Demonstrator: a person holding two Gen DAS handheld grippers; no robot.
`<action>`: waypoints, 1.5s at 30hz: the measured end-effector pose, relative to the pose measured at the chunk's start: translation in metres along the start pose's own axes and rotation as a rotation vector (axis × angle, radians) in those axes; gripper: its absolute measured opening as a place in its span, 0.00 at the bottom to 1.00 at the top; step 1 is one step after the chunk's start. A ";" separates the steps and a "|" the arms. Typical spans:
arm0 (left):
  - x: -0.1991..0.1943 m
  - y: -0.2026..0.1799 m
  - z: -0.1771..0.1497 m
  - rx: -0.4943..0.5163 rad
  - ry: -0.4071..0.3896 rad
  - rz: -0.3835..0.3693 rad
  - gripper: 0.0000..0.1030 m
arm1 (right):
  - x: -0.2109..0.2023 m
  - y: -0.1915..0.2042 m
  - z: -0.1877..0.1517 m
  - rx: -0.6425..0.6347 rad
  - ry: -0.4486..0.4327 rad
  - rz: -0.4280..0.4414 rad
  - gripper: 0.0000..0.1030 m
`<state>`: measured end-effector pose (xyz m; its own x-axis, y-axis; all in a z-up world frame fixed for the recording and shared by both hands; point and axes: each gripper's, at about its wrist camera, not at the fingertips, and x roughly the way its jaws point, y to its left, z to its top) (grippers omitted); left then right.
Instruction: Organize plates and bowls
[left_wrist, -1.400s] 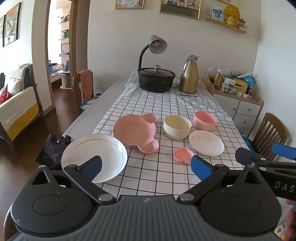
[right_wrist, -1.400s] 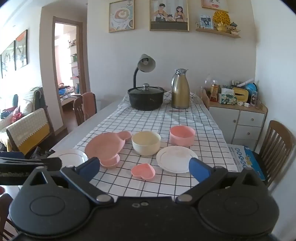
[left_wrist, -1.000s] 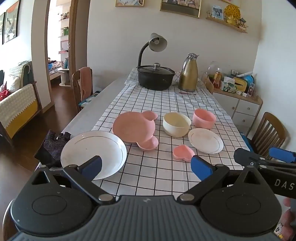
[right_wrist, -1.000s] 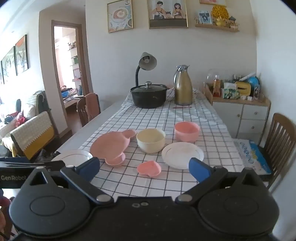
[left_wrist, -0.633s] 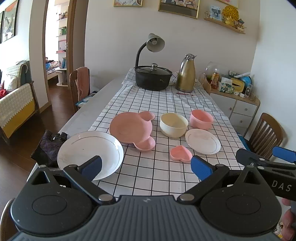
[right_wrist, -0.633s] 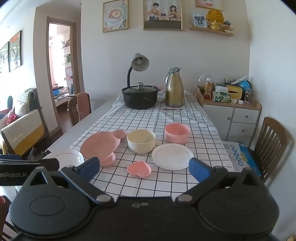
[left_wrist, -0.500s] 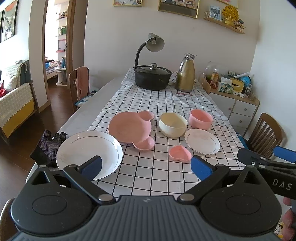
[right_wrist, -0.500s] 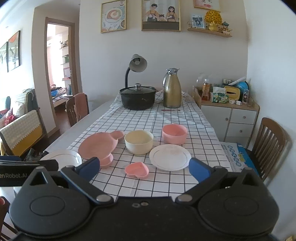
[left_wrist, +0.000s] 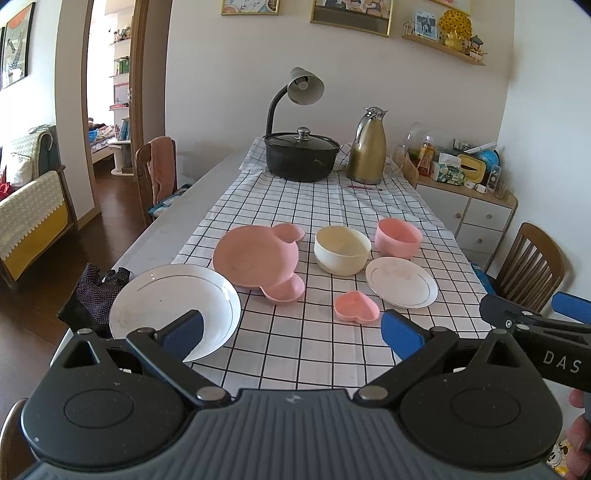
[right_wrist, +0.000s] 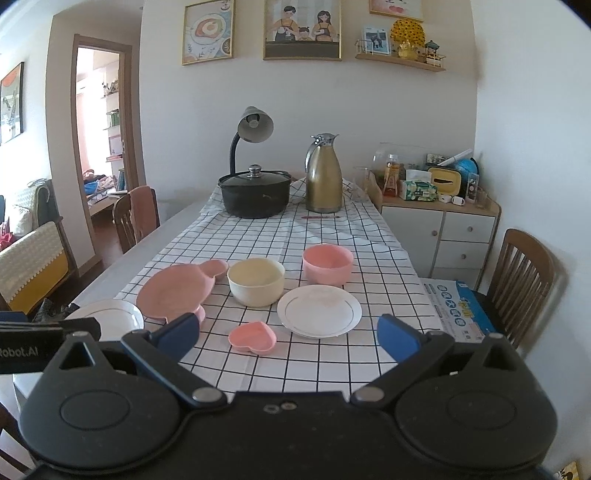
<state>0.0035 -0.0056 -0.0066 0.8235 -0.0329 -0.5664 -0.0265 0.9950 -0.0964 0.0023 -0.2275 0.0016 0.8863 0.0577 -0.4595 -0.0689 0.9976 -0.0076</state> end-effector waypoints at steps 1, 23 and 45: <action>0.000 0.000 0.000 0.000 0.001 -0.001 1.00 | 0.000 0.001 0.000 -0.001 0.000 0.002 0.99; -0.002 0.006 -0.002 -0.011 -0.003 0.009 1.00 | -0.001 0.005 -0.001 -0.013 -0.001 0.018 0.99; 0.007 0.016 -0.006 -0.049 0.050 0.036 1.00 | 0.014 0.014 -0.004 -0.036 0.062 0.042 0.99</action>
<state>0.0055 0.0094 -0.0169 0.7923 -0.0029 -0.6101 -0.0843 0.9899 -0.1142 0.0120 -0.2127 -0.0088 0.8525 0.0959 -0.5138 -0.1228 0.9923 -0.0185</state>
